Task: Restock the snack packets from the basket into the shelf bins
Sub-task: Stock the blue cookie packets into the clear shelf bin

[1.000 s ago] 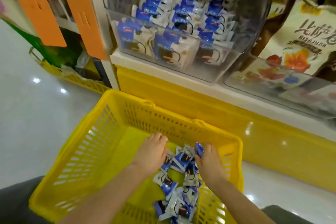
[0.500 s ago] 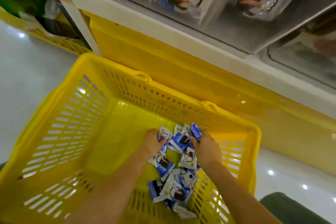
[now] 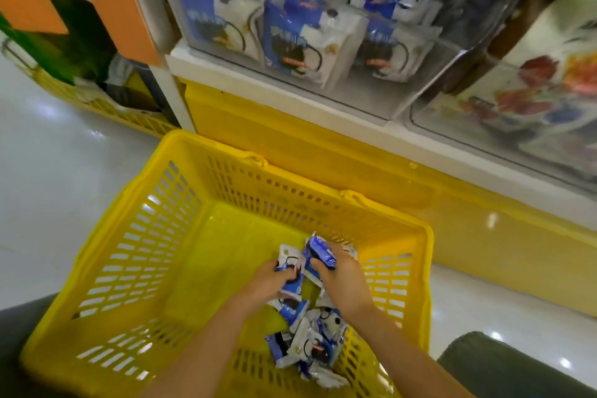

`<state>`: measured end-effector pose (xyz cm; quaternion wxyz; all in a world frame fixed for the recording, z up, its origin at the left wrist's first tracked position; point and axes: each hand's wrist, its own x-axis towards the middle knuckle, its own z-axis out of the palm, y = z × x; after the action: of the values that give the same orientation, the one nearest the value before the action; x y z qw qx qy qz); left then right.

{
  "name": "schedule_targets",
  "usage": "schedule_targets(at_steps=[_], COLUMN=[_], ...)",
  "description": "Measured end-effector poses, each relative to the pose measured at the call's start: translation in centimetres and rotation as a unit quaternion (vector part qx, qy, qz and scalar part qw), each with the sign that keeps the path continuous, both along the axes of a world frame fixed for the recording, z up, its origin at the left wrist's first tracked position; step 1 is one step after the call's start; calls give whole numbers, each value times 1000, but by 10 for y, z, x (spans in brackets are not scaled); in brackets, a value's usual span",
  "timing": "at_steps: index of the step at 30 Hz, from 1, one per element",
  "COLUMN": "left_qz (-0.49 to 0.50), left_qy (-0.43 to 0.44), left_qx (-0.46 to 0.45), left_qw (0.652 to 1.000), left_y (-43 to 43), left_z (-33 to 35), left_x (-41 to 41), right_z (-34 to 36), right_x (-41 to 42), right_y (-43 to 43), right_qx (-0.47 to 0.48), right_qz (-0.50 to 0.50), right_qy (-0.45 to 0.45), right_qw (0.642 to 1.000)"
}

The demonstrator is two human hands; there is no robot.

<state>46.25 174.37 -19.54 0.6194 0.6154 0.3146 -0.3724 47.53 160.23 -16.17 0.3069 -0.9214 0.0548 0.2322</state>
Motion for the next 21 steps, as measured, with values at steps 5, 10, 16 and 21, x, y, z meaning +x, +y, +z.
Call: schedule_targets(at_steps=[5, 10, 16, 21], left_qz=[117, 137, 124, 119], left_qy=[-51, -106, -197, -310], left_qx=[-141, -206, -200, -87], left_qw=[982, 963, 952, 939], left_y=[3, 12, 19, 24], left_z=[45, 75, 116, 154], left_x=[-8, -15, -11, 0], right_z=[30, 66, 106, 134], right_x=[-24, -40, -43, -35], right_y=[13, 16, 25, 30], right_qx=[2, 96, 154, 173], right_qz=[110, 156, 87, -13], right_qy=[-58, -70, -115, -106], right_qw=[992, 981, 978, 979])
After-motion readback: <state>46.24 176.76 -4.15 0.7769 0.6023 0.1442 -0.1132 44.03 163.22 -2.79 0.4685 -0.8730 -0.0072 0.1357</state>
